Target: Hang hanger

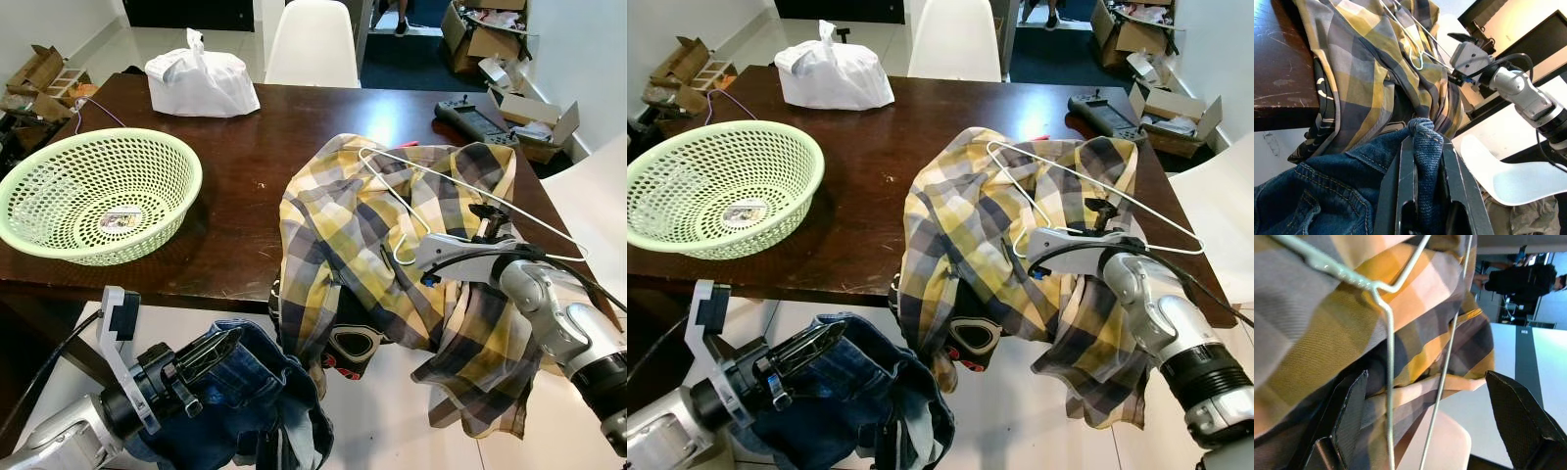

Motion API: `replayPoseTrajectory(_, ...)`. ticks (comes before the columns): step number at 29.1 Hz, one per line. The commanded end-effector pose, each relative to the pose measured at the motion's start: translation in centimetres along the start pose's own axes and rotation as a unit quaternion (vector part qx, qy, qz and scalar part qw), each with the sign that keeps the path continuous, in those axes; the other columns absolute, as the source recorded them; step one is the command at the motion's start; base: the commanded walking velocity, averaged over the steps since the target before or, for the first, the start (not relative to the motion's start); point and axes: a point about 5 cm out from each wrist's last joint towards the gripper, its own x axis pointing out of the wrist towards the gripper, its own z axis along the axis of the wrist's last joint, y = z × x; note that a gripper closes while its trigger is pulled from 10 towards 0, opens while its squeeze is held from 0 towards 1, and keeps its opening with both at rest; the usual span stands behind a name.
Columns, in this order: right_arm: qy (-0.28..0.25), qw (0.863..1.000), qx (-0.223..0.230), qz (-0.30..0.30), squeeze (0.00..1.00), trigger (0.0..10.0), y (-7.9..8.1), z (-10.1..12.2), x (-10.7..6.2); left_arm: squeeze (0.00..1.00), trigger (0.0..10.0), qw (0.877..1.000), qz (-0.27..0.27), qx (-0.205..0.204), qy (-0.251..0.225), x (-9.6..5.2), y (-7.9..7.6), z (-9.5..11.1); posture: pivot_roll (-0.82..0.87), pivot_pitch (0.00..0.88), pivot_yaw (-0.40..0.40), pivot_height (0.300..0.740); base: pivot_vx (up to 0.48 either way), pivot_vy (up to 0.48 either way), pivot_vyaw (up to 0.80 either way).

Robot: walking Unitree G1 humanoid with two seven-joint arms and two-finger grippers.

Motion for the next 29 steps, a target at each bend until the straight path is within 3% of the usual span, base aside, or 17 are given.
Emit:
replayPoseTrajectory(1,0.007,1.000,-0.004,0.001,0.00,10.0,0.7,0.2,0.2,0.00,10.0,1.000,-0.015,0.005,-0.014,0.0,-0.5,0.4,0.01,0.190,-0.019,0.740,0.000,0.000,0.00)
replayPoseTrajectory(6,0.009,1.000,-0.001,-0.014,0.00,10.0,1.3,0.9,0.7,0.00,10.0,1.000,-0.016,0.005,-0.014,0.1,-0.6,0.4,0.02,0.198,-0.015,0.740,0.000,0.000,0.00)
replayPoseTrajectory(16,0.004,0.999,0.001,-0.046,0.00,10.0,0.9,1.7,1.3,0.00,10.0,1.000,-0.020,0.006,-0.016,0.1,-1.0,0.6,0.02,0.216,-0.018,0.740,0.000,0.000,0.00)
replayPoseTrajectory(17,0.002,0.998,0.000,-0.056,0.00,4.4,0.7,2.0,1.4,0.00,10.0,1.000,-0.022,0.005,-0.015,0.0,-1.2,0.6,0.02,0.227,-0.017,0.740,0.000,0.000,0.00)
replayPoseTrajectory(18,0.002,0.998,0.000,-0.056,0.00,4.4,0.7,2.0,1.4,0.00,10.0,1.000,-0.022,0.005,-0.015,0.0,-1.2,0.6,0.02,0.227,-0.017,0.740,0.000,0.000,0.00)
replayPoseTrajectory(19,0.000,0.998,-0.001,-0.063,0.00,2.4,0.6,2.1,1.5,0.00,10.0,1.000,-0.023,0.004,-0.014,0.0,-1.3,0.6,0.02,0.227,-0.017,0.740,0.000,0.000,0.00)
replayPoseTrajectory(20,-0.002,0.998,-0.002,-0.069,0.00,1.7,0.5,2.2,1.5,0.00,10.0,1.000,-0.024,0.003,-0.013,-0.1,-1.4,0.6,0.02,0.227,-0.017,0.740,0.000,0.000,0.00)
replayPoseTrajectory(21,-0.005,0.997,-0.002,-0.073,0.00,0.0,0.4,2.3,1.5,0.00,10.0,1.000,-0.024,0.003,-0.013,-0.1,-1.4,0.5,0.02,0.232,-0.017,0.740,0.000,0.000,0.00)
replayPoseTrajectory(29,-0.016,0.997,-0.005,-0.072,0.00,0.0,0.5,2.7,1.7,0.00,10.0,1.000,-0.024,0.004,-0.014,-0.3,-1.6,0.6,0.02,0.232,-0.023,0.740,0.000,0.000,0.00)
